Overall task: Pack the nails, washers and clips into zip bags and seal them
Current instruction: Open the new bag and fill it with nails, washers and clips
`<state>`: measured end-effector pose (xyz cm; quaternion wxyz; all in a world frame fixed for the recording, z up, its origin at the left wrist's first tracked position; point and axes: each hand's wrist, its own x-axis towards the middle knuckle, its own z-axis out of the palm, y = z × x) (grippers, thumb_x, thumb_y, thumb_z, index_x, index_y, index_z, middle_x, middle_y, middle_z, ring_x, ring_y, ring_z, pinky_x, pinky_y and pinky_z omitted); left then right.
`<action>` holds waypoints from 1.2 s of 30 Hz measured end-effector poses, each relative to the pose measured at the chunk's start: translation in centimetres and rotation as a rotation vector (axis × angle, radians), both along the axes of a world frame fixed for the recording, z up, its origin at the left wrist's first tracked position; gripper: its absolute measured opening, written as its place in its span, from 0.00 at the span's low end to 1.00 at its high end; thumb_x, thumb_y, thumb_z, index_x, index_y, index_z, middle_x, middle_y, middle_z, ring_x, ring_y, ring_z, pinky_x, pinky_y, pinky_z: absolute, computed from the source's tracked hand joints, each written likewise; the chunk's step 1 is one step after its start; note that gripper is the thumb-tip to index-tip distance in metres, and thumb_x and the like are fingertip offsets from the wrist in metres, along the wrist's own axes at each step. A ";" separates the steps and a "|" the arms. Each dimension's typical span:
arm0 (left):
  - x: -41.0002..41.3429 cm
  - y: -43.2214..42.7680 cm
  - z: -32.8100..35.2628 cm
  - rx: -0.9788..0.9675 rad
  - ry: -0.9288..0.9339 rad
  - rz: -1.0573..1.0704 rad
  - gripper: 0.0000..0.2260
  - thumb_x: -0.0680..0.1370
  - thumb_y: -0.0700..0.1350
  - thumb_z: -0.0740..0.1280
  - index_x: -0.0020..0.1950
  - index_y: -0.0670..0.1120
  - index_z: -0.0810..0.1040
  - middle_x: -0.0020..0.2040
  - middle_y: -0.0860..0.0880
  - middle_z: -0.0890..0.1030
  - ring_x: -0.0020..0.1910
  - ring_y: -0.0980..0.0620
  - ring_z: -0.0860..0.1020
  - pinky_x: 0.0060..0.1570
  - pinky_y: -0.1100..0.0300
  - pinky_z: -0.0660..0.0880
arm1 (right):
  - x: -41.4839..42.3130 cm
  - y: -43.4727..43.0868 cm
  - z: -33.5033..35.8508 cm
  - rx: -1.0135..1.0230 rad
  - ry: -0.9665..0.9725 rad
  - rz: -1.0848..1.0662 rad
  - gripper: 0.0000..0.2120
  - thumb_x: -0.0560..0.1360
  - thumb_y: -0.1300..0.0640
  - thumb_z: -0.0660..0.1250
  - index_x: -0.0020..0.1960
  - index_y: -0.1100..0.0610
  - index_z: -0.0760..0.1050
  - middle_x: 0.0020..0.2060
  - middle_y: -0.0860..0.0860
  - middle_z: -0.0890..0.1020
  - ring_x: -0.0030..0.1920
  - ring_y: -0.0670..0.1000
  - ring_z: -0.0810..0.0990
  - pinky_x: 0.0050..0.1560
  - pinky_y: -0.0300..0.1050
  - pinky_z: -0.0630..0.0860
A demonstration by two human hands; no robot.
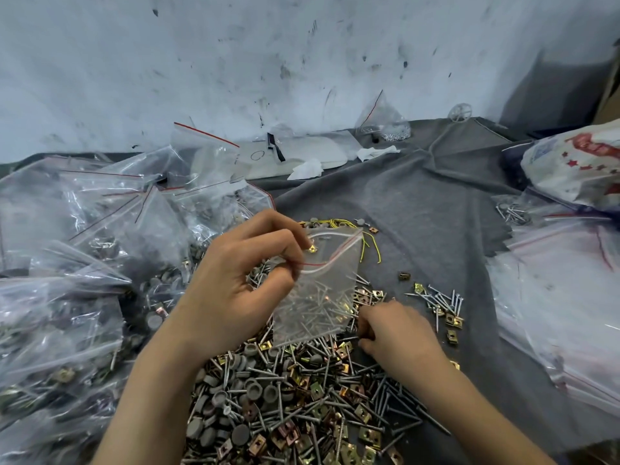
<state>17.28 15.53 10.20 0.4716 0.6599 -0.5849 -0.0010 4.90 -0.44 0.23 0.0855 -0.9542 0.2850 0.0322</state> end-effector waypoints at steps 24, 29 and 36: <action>-0.8 -0.4 -0.1 0.042 -0.063 0.020 0.09 0.70 0.44 0.59 0.36 0.44 0.77 0.50 0.51 0.78 0.52 0.52 0.77 0.48 0.63 0.72 | -0.5 1.2 13.4 0.432 -1.295 0.189 0.06 0.70 0.62 0.74 0.44 0.53 0.80 0.35 0.43 0.83 0.36 0.40 0.78 0.38 0.34 0.74; -0.7 -0.4 0.1 0.020 -0.084 -0.015 0.08 0.70 0.42 0.59 0.36 0.42 0.76 0.48 0.50 0.77 0.46 0.53 0.76 0.45 0.64 0.70 | -0.1 2.6 12.7 0.154 -1.011 0.331 0.07 0.71 0.54 0.73 0.47 0.56 0.81 0.42 0.44 0.82 0.48 0.46 0.76 0.47 0.32 0.69; -0.7 -0.4 0.1 0.024 -0.032 -0.002 0.07 0.71 0.43 0.59 0.37 0.47 0.75 0.50 0.49 0.78 0.50 0.52 0.77 0.48 0.65 0.70 | -0.3 0.5 10.1 0.300 -1.332 0.084 0.04 0.76 0.54 0.66 0.45 0.53 0.79 0.40 0.48 0.82 0.41 0.45 0.79 0.42 0.35 0.73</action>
